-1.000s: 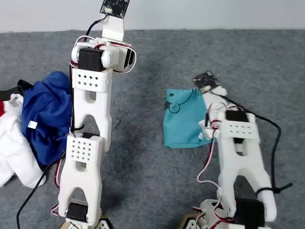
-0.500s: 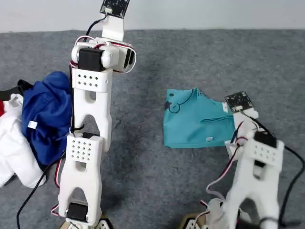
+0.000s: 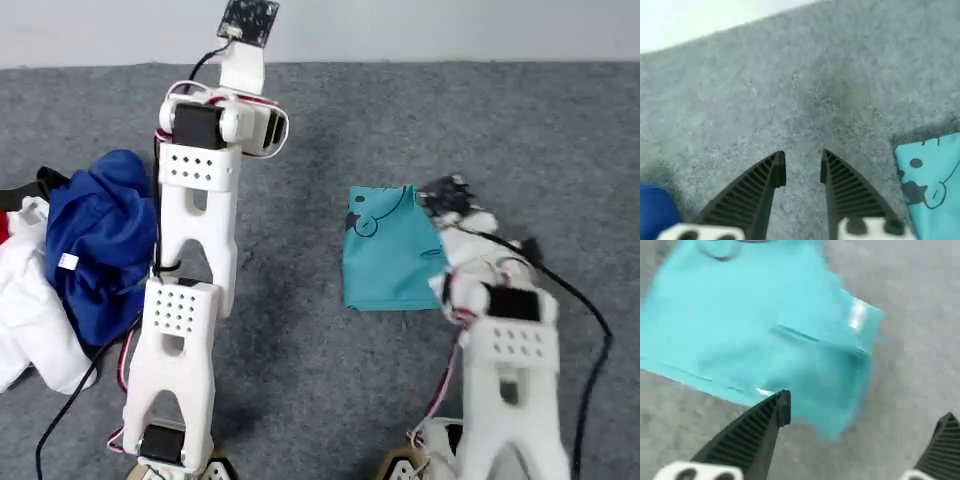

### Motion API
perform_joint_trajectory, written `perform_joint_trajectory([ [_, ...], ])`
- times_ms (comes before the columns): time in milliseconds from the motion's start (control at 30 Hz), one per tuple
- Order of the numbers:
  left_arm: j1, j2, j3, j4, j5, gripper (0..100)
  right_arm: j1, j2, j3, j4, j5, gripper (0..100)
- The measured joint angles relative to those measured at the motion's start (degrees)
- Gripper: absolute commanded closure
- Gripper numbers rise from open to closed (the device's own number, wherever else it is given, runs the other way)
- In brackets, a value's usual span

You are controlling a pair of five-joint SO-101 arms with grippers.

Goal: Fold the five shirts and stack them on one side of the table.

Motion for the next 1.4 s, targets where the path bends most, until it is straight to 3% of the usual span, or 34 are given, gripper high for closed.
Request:
perform_joint_trajectory([
  [133,0.00,0.97,0.00,0.00,0.00,88,-3.60,12.84,-8.00,-3.87,-0.18,56.0],
  [467,0.00,1.05,0.00,0.00,0.00,88,-4.04,39.12,-23.03,-6.51,-0.18,56.0],
  [867,0.00,1.05,0.00,0.00,0.00,88,6.07,51.52,-38.77,-9.32,2.90,56.0],
  [1167,0.00,1.05,0.00,0.00,0.00,88,7.74,65.85,-56.18,-9.49,2.99,56.0],
  [1400,0.00,1.05,0.00,0.00,0.00,88,9.05,68.40,-72.18,4.92,2.99,56.0],
])
